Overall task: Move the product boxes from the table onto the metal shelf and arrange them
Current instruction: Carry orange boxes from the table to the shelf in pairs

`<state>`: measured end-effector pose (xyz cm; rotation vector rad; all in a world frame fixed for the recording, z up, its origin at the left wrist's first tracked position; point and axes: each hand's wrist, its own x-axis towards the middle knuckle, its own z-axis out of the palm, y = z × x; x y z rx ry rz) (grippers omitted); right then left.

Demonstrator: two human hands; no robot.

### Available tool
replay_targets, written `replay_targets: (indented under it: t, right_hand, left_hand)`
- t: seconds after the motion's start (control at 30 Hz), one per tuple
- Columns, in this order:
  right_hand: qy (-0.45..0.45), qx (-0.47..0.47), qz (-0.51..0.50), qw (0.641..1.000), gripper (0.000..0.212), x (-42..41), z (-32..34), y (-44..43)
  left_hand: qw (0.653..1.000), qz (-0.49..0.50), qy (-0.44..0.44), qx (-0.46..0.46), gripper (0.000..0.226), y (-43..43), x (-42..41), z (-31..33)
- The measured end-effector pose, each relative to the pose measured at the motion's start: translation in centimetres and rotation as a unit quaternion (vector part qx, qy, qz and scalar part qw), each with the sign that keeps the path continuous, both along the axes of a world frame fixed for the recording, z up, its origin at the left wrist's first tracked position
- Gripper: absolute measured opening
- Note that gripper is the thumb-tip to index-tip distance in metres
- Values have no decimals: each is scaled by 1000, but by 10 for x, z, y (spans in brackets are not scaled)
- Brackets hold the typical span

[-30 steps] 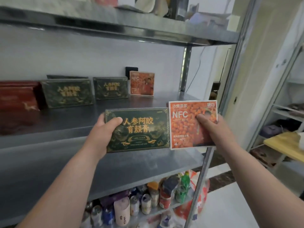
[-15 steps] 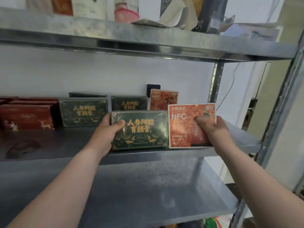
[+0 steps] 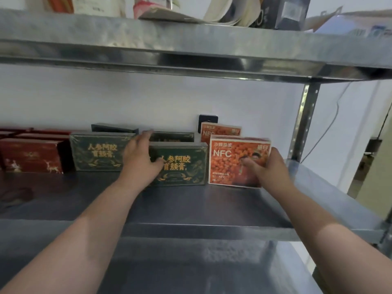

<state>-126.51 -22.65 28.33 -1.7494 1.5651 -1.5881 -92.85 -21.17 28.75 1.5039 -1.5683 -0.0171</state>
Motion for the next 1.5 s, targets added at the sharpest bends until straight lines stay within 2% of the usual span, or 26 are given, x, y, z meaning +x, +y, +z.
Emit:
replay_targets:
  t: [0.07, 0.1, 0.13, 0.2, 0.3, 0.53, 0.7, 0.97, 1.37, 1.5]
  right_hand:
    - [-1, -16, 19, 1000, 65, 0, 0, -7]
    - [4, -16, 28, 999, 82, -1, 0, -11]
    - [22, -17, 31, 999, 95, -1, 0, -15]
    - [107, -17, 16, 994, 92, -3, 4, -22]
    - [177, 3, -1, 984, 69, 1, 11, -35]
    - [201, 44, -88, 975, 59, 29, 13, -73]
    - [191, 53, -123, 972, 58, 42, 8, -92]
    - [166, 33, -98, 981, 68, 46, -2, -100]
    - [207, 35, -70, 975, 76, 36, -9, -93]
    - [153, -12, -80, 985, 76, 35, -8, -86]
  left_hand:
    - [975, 38, -217, -24, 88, 5, -15, 5]
    - [956, 45, -288, -23, 90, 4, -23, 6]
    - [943, 48, -328, -15, 90, 2, -29, 8]
    - [933, 56, -355, 0, 89, -5, -37, 9]
    - [934, 71, -351, 4, 87, -19, -37, 7]
    - [953, 73, -292, 19, 87, -45, -32, -9]
    - [955, 74, -286, -3, 87, -55, -26, -19]
    - [949, 87, -303, -1, 88, -58, -28, -23]
    - [947, 88, -310, -15, 92, -50, -27, -24]
    - [944, 91, -312, -54, 85, -43, -28, -23]
